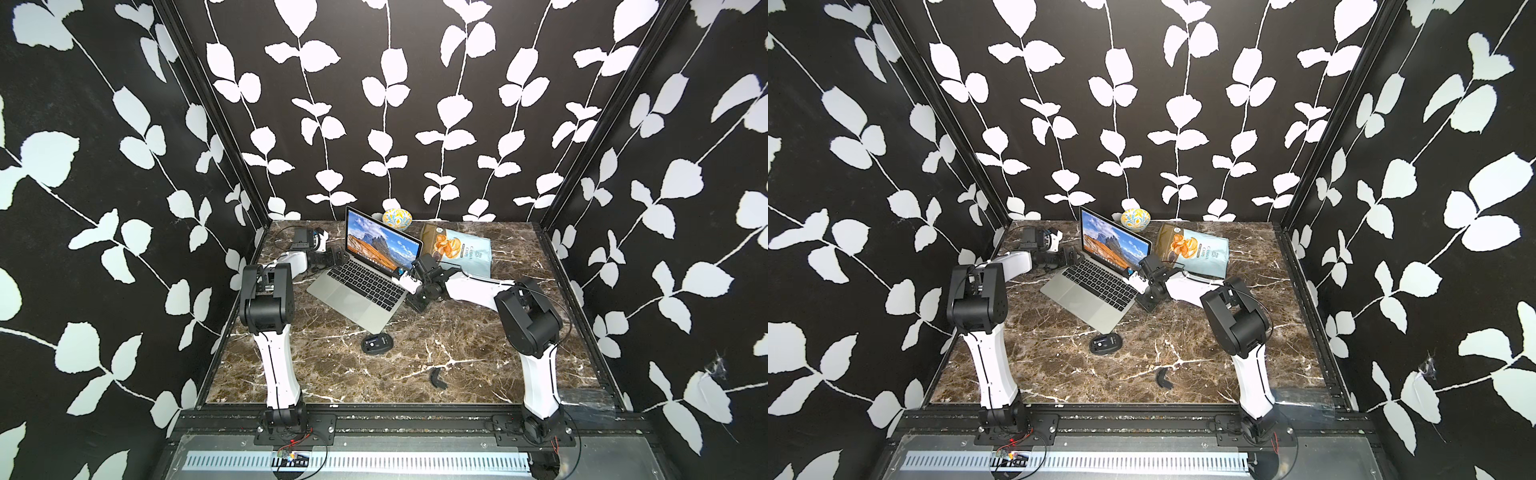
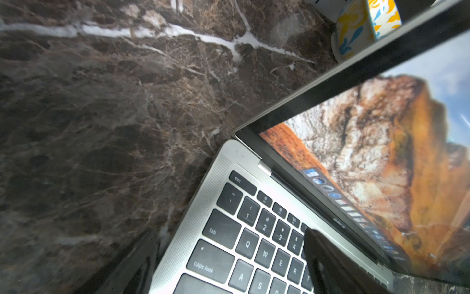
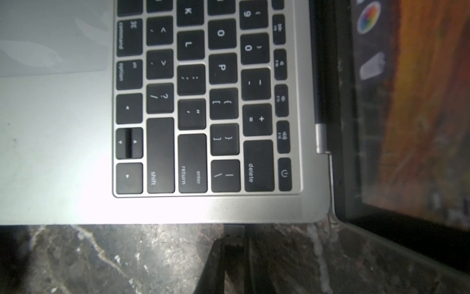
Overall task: Insert the wireless mouse receiver into the laptop
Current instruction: Insert the USB plug into the USB port.
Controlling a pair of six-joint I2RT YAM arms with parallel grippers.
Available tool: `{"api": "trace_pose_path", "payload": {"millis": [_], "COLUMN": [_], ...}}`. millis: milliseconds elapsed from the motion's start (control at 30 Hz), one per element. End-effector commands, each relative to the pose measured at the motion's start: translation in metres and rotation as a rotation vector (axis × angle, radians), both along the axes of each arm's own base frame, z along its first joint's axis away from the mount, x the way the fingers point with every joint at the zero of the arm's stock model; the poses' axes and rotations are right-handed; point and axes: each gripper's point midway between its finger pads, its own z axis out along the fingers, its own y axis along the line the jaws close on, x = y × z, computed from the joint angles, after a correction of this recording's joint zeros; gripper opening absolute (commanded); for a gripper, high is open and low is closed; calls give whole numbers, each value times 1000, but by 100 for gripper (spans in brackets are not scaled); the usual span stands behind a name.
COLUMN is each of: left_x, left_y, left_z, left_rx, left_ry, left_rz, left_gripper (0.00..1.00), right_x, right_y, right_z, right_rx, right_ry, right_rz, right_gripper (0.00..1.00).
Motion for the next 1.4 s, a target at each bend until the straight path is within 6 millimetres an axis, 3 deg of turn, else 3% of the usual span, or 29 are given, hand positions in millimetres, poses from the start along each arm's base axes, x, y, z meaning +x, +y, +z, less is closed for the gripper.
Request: {"api": "trace_pose_path", "payload": {"millis": [0, 633, 1100, 1367], "left_x": [-12, -13, -18, -18], "left_y": [-7, -8, -15, -15], "left_z": [-12, -14, -21, -20], "left_rx": [-23, -24, -69, -75], "left_ry": [71, 79, 110, 109], "left_rz": [-27, -32, -52, -55], "left_gripper": [93, 93, 92, 92], "right_x": [8, 15, 4, 1], "right_y": [-5, -10, 3, 7], "right_z": [-21, -23, -10, -16], "right_rx": [-19, 40, 40, -7], "right_ry": [6, 21, -19, -23], "right_rz": [-54, -107, 27, 56], "right_gripper": [13, 12, 11, 11]}}
